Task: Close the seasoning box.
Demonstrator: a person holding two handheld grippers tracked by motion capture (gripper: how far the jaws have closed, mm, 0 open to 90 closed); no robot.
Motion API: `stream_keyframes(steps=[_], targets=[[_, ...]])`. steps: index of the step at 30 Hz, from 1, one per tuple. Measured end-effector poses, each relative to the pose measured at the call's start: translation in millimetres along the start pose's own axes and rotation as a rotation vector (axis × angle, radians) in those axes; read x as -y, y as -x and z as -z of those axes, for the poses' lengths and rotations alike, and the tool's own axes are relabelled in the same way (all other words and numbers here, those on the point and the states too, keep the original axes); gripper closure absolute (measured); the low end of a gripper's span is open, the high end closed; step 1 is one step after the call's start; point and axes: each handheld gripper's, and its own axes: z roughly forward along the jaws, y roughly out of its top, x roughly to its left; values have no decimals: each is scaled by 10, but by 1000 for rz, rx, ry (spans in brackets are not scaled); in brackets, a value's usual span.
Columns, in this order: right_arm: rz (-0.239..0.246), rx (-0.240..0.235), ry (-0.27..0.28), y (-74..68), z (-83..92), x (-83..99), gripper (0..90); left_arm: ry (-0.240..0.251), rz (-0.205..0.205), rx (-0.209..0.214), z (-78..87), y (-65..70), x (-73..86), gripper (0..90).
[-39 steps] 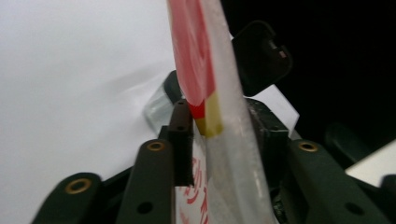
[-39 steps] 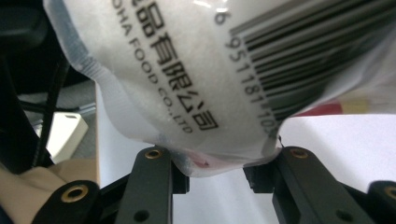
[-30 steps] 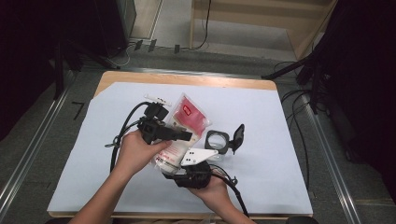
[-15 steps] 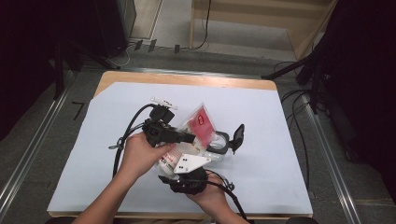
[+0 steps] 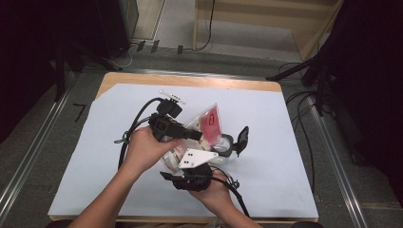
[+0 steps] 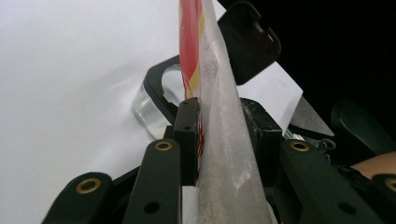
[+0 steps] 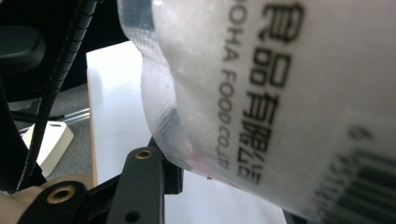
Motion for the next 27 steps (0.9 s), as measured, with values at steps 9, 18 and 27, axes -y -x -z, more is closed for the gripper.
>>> stream_keyframes(steps=[9, 18, 27], targets=[[-36, 4, 13, 7, -41, 18, 634, 16, -9, -4, -24, -47, 41, 701], [-118, -19, 21, 25, -49, 51, 647, 34, 3, 2, -43, -94, 85, 662], [-56, -10, 21, -7, -30, 27, 615, 73, -5, 5, -26, -45, 66, 650]])
